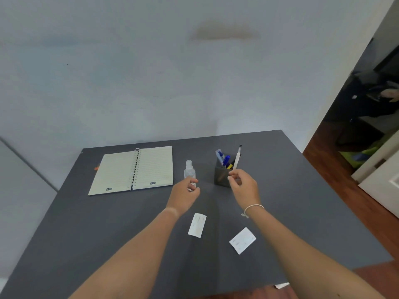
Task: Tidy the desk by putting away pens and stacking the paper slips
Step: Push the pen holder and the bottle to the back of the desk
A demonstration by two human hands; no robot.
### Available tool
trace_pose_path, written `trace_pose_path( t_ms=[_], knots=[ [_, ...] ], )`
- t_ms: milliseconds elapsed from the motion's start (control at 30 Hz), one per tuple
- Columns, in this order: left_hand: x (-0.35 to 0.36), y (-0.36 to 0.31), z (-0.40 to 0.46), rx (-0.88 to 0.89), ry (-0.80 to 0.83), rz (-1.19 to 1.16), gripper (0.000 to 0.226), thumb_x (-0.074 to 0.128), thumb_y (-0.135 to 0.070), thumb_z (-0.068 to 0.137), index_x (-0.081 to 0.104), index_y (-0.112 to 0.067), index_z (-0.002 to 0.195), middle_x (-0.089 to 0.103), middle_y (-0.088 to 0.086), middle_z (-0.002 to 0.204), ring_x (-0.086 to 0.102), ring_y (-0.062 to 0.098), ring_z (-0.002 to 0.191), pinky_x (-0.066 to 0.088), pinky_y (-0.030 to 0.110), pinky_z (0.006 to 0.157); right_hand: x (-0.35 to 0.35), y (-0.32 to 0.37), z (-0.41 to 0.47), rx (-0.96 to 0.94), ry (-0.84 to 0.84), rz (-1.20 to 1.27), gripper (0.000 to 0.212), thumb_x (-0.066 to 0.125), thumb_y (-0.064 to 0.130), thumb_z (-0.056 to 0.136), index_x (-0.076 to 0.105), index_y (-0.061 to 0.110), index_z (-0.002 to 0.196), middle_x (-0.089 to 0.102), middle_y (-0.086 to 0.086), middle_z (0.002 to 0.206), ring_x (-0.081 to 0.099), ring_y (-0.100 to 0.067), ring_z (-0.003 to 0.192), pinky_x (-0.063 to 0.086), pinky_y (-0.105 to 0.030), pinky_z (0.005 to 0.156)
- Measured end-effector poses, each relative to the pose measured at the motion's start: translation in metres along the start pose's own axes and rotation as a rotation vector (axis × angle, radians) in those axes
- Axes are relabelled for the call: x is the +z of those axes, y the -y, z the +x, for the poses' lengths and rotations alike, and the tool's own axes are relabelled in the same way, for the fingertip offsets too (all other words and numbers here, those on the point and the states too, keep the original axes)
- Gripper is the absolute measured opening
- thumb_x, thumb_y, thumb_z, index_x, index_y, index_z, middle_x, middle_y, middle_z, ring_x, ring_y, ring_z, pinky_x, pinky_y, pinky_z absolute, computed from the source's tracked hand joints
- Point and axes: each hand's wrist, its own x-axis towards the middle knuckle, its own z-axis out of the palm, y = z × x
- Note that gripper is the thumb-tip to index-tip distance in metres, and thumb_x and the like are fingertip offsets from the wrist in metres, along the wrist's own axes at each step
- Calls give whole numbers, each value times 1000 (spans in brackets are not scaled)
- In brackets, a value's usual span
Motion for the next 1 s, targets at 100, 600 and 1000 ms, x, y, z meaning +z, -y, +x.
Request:
trace_pose_path(
  t_ms=[100, 600, 1000],
  knots=[
    [-7, 10, -8, -12, 21, 15, 23, 57, -14, 83, 62, -14, 106, 61, 1, 82, 60, 20, 85, 39, 21, 75, 7, 0, -17, 34, -23, 5, 15, 56, 10, 89, 64, 8, 101, 61, -5, 90, 55, -17, 80, 41, -20, 73],
    [39, -6, 12, -46, 186, -43, 53, 51, -18, 92, 34, -18, 143, 47, 8, 142, 52, 19, 120, 37, 20, 90, 0, -37, -12, 266, -49, 143, 41, 56, 17, 91, 50, 17, 131, 58, -5, 128, 57, -19, 110, 43, -27, 93],
    [82, -13, 79, -191, 109, -100, 61, 50, -10, 92, 25, -23, 146, 43, 3, 147, 44, 22, 133, 35, 35, 111, 3, -70, 65, 251, 227, 153, 60, 61, 9, 86, 38, 17, 141, 51, -2, 140, 46, -20, 130, 34, -27, 107]
  ],
)
